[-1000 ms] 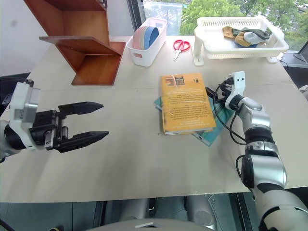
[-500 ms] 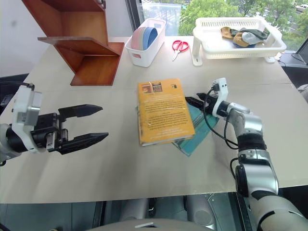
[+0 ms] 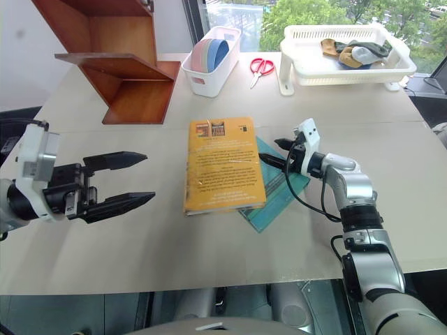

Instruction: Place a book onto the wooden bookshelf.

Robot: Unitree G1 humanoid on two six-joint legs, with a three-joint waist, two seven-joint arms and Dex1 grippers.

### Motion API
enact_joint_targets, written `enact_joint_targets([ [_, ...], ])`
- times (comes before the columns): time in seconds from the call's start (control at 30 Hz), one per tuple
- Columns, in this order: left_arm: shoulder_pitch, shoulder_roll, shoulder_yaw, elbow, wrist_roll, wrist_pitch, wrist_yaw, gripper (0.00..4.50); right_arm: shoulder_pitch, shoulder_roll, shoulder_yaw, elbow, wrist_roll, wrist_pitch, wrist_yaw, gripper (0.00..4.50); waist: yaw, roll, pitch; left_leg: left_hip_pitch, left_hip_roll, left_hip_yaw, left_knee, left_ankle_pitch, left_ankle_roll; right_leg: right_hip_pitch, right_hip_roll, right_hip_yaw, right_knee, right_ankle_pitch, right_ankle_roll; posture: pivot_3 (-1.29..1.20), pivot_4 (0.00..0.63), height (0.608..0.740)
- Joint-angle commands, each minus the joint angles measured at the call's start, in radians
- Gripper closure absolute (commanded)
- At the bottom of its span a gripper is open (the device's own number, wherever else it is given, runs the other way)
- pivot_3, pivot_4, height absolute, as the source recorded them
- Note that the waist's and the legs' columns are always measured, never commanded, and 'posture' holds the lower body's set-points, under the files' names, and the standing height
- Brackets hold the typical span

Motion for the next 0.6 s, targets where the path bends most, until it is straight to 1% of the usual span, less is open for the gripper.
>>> enact_joint_targets([
  [0.03, -0.006, 0.007, 0.027, -0.007, 0.002, -0.017, -0.004, 0.01, 0.02, 0.015, 0.03, -0.021, -0.002, -0.023, 0.019, 0.0, 0.0, 0.0, 0.0, 0.0, 0.0, 0.0, 0.0, 0.0, 0.0, 0.0, 0.0, 0.0, 0.0, 0.0, 0.0, 0.0, 0.15, 0.74],
  [0.23, 0.011, -0.007, 0.035, -0.017, 0.006, -0.019, 0.004, 0.01, 0.004, 0.023, 0.06, 0.008, -0.037, -0.098, 0.014, 0.0, -0.001, 0.0, 0.0, 0.0, 0.0, 0.0, 0.0, 0.0, 0.0, 0.0, 0.0, 0.0, 0.0, 0.0, 0.0, 0.0, 0.15, 0.74],
  [0.4, 0.027, -0.031, 0.055, 0.002, 0.008, -0.013, 0.027, 0.01, -0.023, 0.016, 0.032, 0.038, -0.021, -0.12, 0.023, 0.0, 0.0, 0.0, 0.0, 0.0, 0.0, 0.0, 0.0, 0.0, 0.0, 0.0, 0.0, 0.0, 0.0, 0.0, 0.0, 0.0, 0.15, 0.74],
  [0.5, 0.041, -0.065, 0.056, 0.046, 0.01, 0.001, 0.071, 0.01, -0.023, -0.033, -0.006, 0.013, 0.01, -0.123, 0.069, 0.0, 0.003, 0.001, 0.001, 0.0, 0.0, 0.0, 0.0, 0.0, 0.0, 0.0, -0.001, 0.0, 0.001, 0.0, 0.0, 0.0, 0.15, 0.74],
  [0.6, 0.036, -0.121, 0.024, 0.123, 0.006, 0.014, 0.115, 0.01, 0.005, -0.124, -0.037, -0.028, 0.034, -0.152, 0.145, 0.0, 0.013, 0.002, 0.003, -0.001, -0.002, 0.0, 0.0, 0.0, 0.0, 0.0, -0.003, -0.001, 0.0, 0.0, 0.0, 0.0, 0.15, 0.74],
])
